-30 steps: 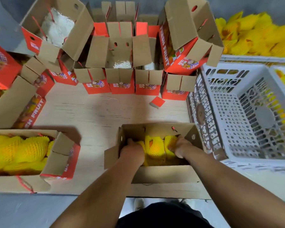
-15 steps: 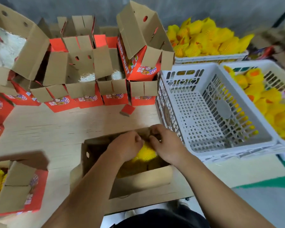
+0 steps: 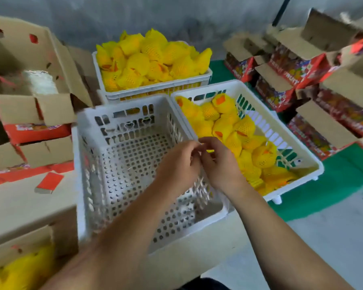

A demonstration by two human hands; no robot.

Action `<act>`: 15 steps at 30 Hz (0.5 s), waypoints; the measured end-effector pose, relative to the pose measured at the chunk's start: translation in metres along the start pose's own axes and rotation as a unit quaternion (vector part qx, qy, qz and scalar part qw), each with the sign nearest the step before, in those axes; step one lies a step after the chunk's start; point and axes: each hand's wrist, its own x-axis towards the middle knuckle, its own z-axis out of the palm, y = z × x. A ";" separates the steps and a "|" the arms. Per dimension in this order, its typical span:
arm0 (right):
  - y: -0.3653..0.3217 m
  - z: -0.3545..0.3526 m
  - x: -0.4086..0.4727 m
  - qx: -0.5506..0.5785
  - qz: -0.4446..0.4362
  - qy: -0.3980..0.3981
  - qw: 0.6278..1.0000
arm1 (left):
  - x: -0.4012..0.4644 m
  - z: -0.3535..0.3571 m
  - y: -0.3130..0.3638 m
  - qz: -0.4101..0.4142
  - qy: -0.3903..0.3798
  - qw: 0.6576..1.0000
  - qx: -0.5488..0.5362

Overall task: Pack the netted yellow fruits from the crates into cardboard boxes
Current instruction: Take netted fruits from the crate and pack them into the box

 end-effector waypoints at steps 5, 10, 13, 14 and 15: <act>0.103 -0.050 0.078 -0.175 0.144 -0.050 0.973 | 0.075 0.073 0.014 0.032 -0.032 0.987 0.154; 0.165 -0.045 0.122 -0.275 0.217 -0.131 0.927 | 0.101 0.105 0.005 0.000 -0.107 0.914 0.391; 0.187 -0.031 0.115 -0.267 0.208 -0.062 0.939 | 0.129 0.120 0.004 -0.068 -0.129 0.889 0.434; 0.190 -0.029 0.115 -0.253 0.216 -0.037 0.942 | 0.138 0.124 0.002 -0.104 -0.156 0.883 0.431; 0.191 -0.028 0.116 -0.244 0.226 -0.030 0.943 | 0.147 0.128 -0.001 -0.147 -0.182 0.879 0.416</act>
